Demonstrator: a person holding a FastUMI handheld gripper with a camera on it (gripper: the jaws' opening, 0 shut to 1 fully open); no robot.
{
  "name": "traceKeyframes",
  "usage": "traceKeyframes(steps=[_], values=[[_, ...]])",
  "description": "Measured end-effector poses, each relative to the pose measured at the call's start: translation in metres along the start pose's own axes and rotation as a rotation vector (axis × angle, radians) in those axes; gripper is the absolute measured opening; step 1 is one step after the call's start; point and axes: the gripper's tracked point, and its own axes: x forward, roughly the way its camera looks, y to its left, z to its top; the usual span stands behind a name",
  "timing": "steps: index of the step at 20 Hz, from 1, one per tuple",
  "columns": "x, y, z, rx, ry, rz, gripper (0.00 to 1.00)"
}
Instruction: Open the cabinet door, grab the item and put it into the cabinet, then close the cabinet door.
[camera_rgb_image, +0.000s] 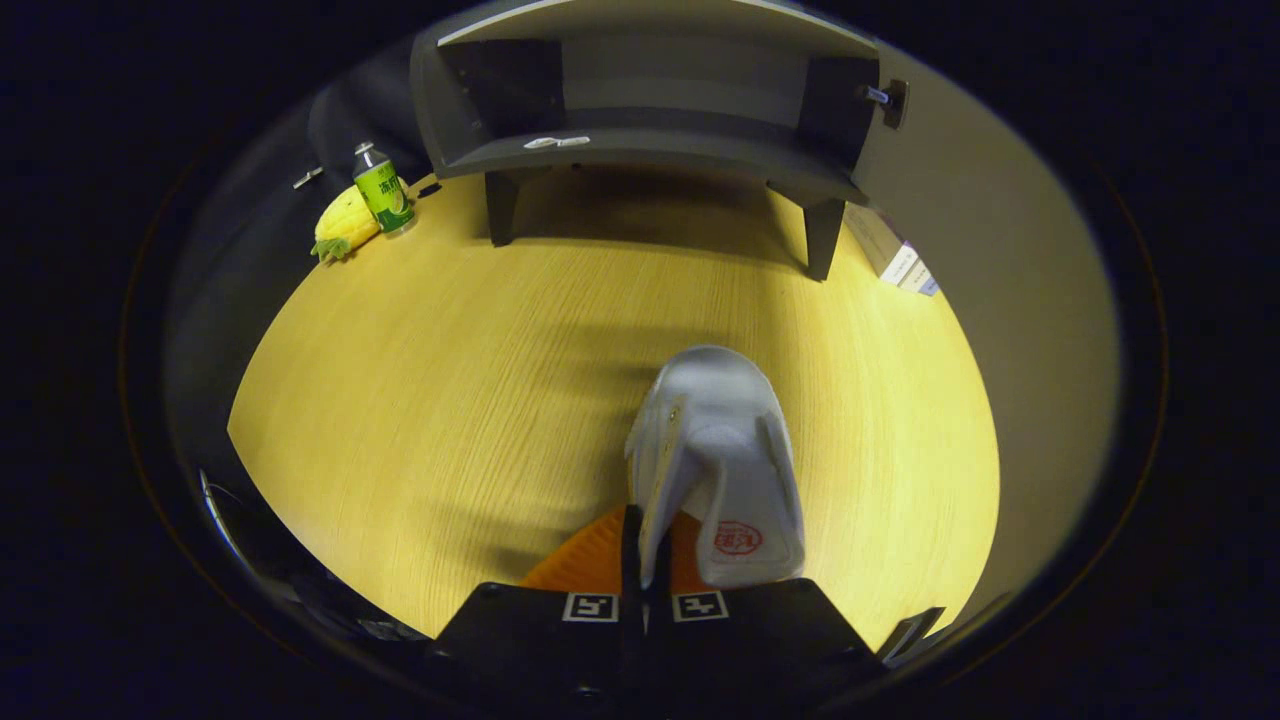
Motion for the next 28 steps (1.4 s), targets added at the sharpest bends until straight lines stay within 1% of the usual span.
traceKeyframes(steps=[3,6,8,10,16,22,25,28], values=[[-0.023,-0.001,0.024,-0.030,-0.053,-0.019,0.05],[-0.053,0.003,0.054,0.002,-0.108,-0.010,0.05],[-0.076,0.010,0.076,0.032,-0.154,0.016,0.05],[-0.101,0.021,0.097,0.028,-0.188,0.049,0.05],[-0.163,0.038,0.165,0.021,-0.303,0.071,0.05],[-0.210,0.036,0.236,0.023,-0.396,0.069,0.05],[-0.221,0.031,0.281,-0.001,-0.456,0.045,0.05],[-0.226,0.030,0.332,0.009,-0.525,0.033,0.05]])
